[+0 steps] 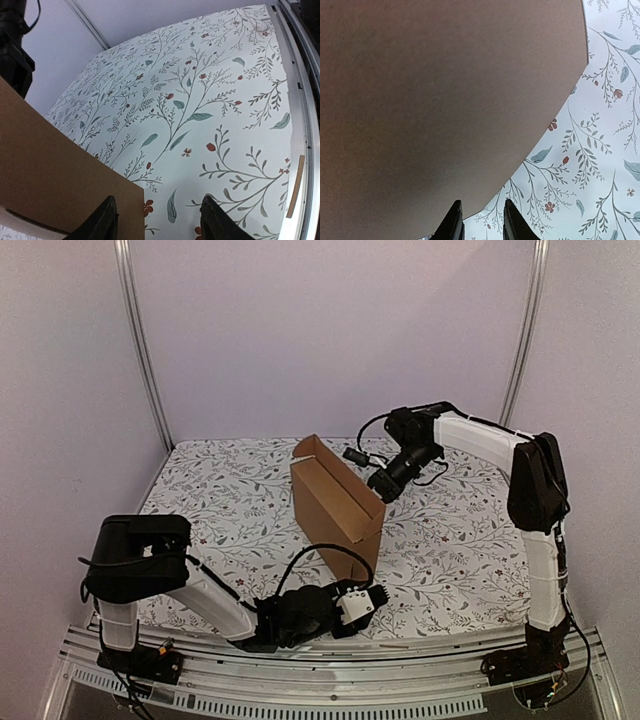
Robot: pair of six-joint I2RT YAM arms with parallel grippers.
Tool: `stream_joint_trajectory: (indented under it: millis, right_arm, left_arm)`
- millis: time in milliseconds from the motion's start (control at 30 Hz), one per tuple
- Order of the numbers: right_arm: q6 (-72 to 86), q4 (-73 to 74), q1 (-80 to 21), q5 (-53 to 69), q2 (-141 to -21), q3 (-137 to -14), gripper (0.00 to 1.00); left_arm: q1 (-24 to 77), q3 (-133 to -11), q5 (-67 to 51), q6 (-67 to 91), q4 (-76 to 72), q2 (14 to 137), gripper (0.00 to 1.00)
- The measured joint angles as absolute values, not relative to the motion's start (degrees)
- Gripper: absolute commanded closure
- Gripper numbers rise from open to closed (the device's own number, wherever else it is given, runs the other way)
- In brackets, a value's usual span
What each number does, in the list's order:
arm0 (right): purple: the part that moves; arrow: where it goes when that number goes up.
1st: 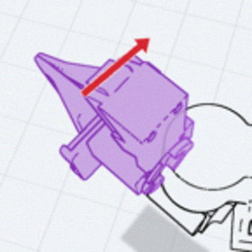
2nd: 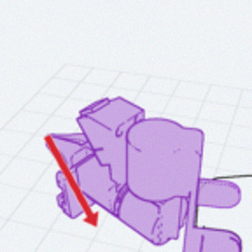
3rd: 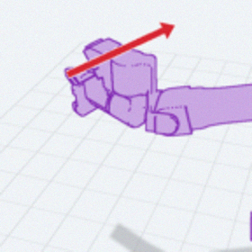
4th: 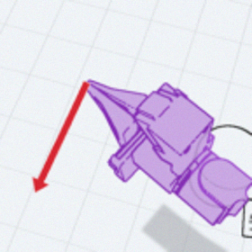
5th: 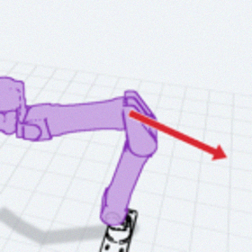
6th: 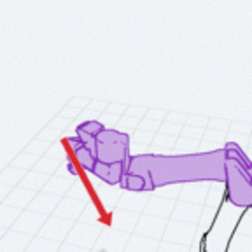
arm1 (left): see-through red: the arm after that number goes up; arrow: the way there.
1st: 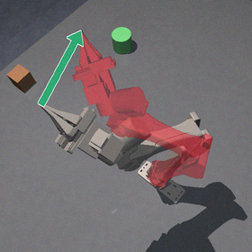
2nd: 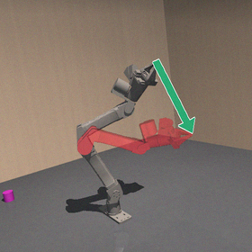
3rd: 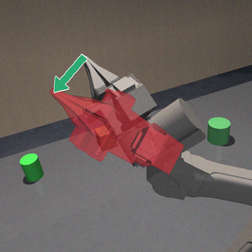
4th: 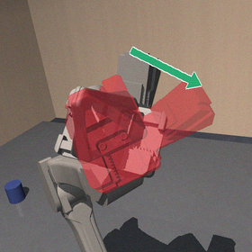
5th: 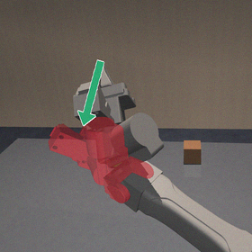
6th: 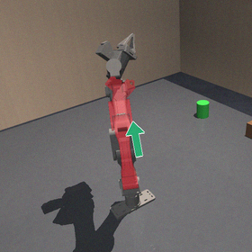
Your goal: Fold the paper box
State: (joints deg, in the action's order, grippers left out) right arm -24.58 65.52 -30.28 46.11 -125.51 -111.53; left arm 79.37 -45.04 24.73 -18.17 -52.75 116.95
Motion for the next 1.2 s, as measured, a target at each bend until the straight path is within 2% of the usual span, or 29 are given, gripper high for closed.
stream_joint_trajectory:
  millis: [133,467,700,933,1200]
  right_arm:
    - [-23.8,65.5,-30.1,46.1,-128.9,-117.2,0.69]
    - [-16.3,61.3,-30.5,50.3,-144.3,-132.0,0.65]
    - [-11.3,57.0,-33.2,54.3,-150.6,-133.6,0.65]
    - [-10.7,55.5,-37.8,58.3,-150.7,-133.6,0.65]
    - [-10.8,55.4,-39.7,60.5,-150.7,-133.6,0.65]
  left_arm:
    - [79.8,-43.5,24.4,-17.7,-51.1,114.5,0.41]
    - [83.7,-35.2,23.9,-10.3,-38.3,97.3,0.43]
    - [83.8,-35.2,28.2,-8.6,-34.0,99.5,0.43]
    - [83.9,-38.6,30.2,-8.6,-32.2,104.7,0.43]
    - [83.9,-40.2,31.2,-8.6,-32.2,105.1,0.43]
